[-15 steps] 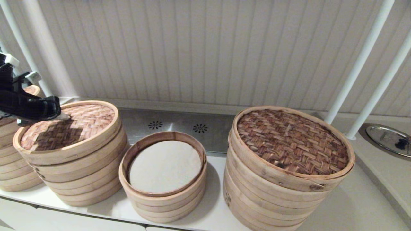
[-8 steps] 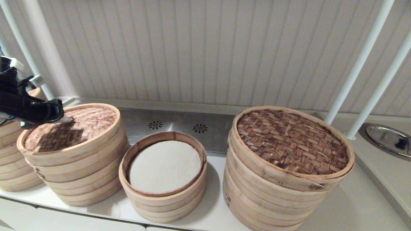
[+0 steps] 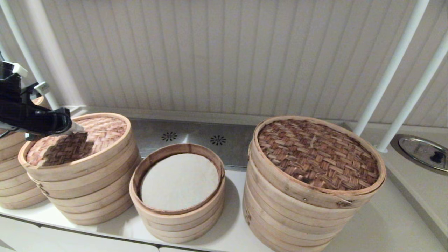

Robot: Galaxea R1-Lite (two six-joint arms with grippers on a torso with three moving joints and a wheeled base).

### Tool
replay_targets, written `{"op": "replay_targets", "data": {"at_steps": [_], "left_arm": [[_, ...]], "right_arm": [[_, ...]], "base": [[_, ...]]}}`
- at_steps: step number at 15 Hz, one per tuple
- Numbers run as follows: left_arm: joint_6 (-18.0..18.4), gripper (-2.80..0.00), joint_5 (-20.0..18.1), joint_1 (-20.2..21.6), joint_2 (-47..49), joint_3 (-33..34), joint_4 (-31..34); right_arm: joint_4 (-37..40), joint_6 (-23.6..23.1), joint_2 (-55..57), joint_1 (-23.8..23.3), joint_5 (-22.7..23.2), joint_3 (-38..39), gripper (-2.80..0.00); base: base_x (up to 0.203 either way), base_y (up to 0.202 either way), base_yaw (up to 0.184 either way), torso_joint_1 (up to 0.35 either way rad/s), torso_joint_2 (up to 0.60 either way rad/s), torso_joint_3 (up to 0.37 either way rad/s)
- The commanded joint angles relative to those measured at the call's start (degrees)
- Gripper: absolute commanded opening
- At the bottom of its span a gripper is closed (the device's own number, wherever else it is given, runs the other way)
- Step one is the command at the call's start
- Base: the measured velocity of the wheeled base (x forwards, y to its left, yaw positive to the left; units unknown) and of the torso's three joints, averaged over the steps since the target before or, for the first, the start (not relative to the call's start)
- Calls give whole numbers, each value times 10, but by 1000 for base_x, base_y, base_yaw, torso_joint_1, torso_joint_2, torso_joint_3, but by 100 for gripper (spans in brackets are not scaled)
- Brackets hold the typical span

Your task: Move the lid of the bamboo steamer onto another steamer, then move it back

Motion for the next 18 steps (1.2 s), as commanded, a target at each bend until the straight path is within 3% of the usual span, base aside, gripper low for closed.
{"op": "replay_targets", "data": {"at_steps": [1, 9, 10, 14, 18], "left_arm": [[-1, 0, 0, 1, -3, -3, 2], [2, 0, -20, -1, -171, 1, 31], [3, -280, -21, -1, -200, 2, 43], [10, -280, -45, -1, -339, 35, 75], [50, -280, -121, -1, -514, 163, 104]], "right_arm": [[0, 0, 0, 0, 0, 0, -280], [0, 0, 0, 0, 0, 0, -280], [0, 0, 0, 0, 0, 0, -280], [0, 0, 0, 0, 0, 0, -280], [0, 0, 0, 0, 0, 0, -280]], "base": [[0, 0, 0, 0, 0, 0], [0, 0, 0, 0, 0, 0], [0, 0, 0, 0, 0, 0], [0, 0, 0, 0, 0, 0], [0, 0, 0, 0, 0, 0]]}}
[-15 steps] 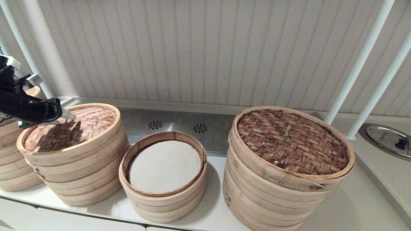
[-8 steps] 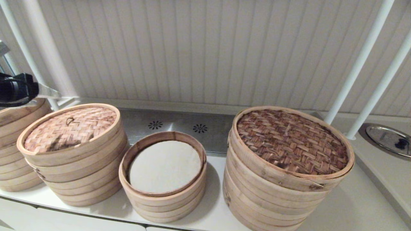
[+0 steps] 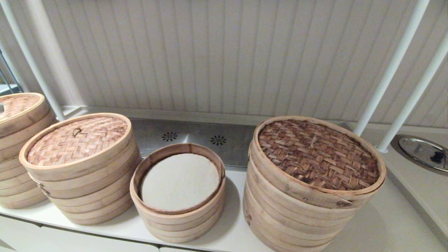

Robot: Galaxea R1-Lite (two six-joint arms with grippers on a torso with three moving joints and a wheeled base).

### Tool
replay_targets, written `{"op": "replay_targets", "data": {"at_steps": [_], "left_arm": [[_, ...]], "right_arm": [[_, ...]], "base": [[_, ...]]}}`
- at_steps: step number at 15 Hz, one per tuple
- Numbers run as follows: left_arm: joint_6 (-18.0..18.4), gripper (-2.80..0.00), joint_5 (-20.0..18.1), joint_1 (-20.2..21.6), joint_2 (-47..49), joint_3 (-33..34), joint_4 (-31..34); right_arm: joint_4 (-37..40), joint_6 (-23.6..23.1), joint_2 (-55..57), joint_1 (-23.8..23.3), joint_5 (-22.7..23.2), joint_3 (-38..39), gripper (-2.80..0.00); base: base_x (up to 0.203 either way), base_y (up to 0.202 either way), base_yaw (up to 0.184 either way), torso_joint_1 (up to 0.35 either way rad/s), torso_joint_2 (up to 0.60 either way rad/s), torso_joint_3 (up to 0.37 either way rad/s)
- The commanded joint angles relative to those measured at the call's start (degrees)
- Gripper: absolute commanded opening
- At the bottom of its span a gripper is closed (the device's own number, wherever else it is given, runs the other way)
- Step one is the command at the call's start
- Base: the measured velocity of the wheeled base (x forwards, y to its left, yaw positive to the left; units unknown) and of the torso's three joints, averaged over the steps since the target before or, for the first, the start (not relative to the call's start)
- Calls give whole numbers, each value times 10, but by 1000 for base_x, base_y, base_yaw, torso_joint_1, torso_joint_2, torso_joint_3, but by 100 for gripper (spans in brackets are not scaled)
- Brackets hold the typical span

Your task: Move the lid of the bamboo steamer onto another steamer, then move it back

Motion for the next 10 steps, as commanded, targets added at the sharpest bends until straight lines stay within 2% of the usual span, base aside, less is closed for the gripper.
{"op": "replay_targets", "data": {"at_steps": [1, 4, 6, 7, 8, 9, 10], "left_arm": [[14, -280, -28, 0, -118, 72, 15], [36, -280, -94, -4, -225, 185, 68], [40, -280, -129, -49, -286, 218, 111], [40, -280, -133, -86, -315, 238, 130], [40, -280, -125, -101, -344, 273, 137], [41, -280, -106, -107, -369, 314, 131], [40, -280, -75, -109, -394, 366, 95]], "right_arm": [[0, 0, 0, 0, 0, 0, -280], [0, 0, 0, 0, 0, 0, -280], [0, 0, 0, 0, 0, 0, -280], [0, 0, 0, 0, 0, 0, -280], [0, 0, 0, 0, 0, 0, -280], [0, 0, 0, 0, 0, 0, -280], [0, 0, 0, 0, 0, 0, -280]], "base": [[0, 0, 0, 0, 0, 0], [0, 0, 0, 0, 0, 0], [0, 0, 0, 0, 0, 0], [0, 0, 0, 0, 0, 0], [0, 0, 0, 0, 0, 0], [0, 0, 0, 0, 0, 0], [0, 0, 0, 0, 0, 0]]}}
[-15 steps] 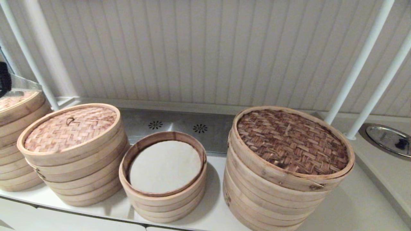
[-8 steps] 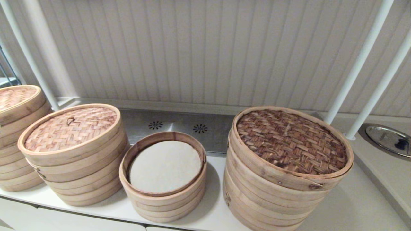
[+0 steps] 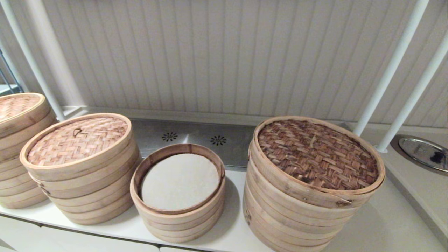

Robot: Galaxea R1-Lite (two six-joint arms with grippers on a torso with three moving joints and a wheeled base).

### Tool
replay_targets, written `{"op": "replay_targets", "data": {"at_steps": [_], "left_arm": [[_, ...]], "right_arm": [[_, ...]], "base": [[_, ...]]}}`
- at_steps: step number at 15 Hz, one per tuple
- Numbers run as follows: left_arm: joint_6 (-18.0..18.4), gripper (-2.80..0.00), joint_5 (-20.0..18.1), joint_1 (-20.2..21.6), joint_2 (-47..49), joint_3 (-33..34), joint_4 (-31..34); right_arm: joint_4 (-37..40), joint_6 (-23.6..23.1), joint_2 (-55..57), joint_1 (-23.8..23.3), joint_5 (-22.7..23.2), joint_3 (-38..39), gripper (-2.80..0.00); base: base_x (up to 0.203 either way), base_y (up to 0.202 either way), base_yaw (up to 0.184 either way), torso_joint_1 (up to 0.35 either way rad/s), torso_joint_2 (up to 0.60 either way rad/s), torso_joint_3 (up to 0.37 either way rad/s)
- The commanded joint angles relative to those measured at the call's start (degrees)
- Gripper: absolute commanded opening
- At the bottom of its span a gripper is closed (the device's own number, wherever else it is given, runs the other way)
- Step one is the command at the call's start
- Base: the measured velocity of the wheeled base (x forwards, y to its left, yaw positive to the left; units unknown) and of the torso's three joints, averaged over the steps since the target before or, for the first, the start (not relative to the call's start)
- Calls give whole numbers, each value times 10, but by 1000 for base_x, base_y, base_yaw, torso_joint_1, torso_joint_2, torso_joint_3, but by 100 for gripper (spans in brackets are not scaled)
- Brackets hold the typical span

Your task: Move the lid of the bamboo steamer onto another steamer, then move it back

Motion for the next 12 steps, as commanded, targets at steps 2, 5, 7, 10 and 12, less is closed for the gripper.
{"op": "replay_targets", "data": {"at_steps": [2, 5, 7, 10, 12], "left_arm": [[-7, -280, 85, -6, -84, 144, -132], [-15, -280, 197, -5, -104, 348, -415], [-19, -280, 245, -7, -119, 412, -505], [-25, -280, 248, -27, -136, 408, -470], [-25, -280, 260, -36, -149, 408, -466]], "right_arm": [[0, 0, 0, 0, 0, 0, -280], [0, 0, 0, 0, 0, 0, -280], [0, 0, 0, 0, 0, 0, -280], [0, 0, 0, 0, 0, 0, -280], [0, 0, 0, 0, 0, 0, -280]], "base": [[0, 0, 0, 0, 0, 0], [0, 0, 0, 0, 0, 0], [0, 0, 0, 0, 0, 0], [0, 0, 0, 0, 0, 0], [0, 0, 0, 0, 0, 0]]}}
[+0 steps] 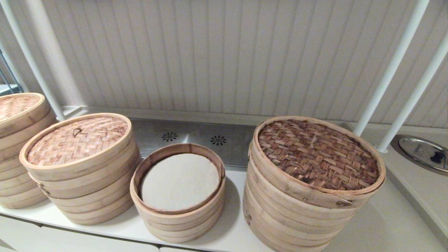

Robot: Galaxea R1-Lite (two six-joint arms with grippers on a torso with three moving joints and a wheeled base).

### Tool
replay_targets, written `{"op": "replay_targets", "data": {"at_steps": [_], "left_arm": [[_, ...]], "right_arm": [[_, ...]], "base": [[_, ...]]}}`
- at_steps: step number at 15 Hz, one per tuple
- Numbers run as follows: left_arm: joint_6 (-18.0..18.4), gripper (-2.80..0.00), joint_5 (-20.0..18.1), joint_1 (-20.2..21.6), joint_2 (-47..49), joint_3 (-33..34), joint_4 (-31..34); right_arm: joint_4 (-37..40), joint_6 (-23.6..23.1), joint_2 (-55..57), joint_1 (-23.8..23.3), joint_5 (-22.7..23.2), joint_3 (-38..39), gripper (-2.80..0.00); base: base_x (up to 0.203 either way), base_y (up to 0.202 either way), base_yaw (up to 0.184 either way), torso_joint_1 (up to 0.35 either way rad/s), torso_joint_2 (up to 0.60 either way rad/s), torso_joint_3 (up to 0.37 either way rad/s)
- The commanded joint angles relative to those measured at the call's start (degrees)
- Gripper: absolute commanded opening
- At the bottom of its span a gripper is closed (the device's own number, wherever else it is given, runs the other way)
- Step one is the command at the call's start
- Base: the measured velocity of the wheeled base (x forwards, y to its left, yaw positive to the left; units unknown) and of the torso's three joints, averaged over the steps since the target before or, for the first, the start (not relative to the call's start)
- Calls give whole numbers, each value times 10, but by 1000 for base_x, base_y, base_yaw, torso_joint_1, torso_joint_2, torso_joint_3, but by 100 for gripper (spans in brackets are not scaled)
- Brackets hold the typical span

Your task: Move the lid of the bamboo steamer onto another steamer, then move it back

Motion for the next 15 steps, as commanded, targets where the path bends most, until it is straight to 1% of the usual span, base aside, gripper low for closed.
{"op": "replay_targets", "data": {"at_steps": [1, 2, 6, 8, 12, 15], "left_arm": [[1, -280, 19, -5, -30, 3, 2], [2, -280, 43, -9, -44, 7, 2], [0, -280, 73, -16, -122, 12, 7], [-5, -280, 80, -17, -148, 8, 37], [-7, -280, 80, -18, -148, 9, 38], [-23, -280, 85, -19, -148, 23, -8]], "right_arm": [[0, 0, 0, 0, 0, 0, -280], [0, 0, 0, 0, 0, 0, -280], [0, 0, 0, 0, 0, 0, -280], [0, 0, 0, 0, 0, 0, -280], [0, 0, 0, 0, 0, 0, -280], [0, 0, 0, 0, 0, 0, -280]], "base": [[0, 0, 0, 0, 0, 0], [0, 0, 0, 0, 0, 0], [0, 0, 0, 0, 0, 0], [0, 0, 0, 0, 0, 0], [0, 0, 0, 0, 0, 0], [0, 0, 0, 0, 0, 0]]}}
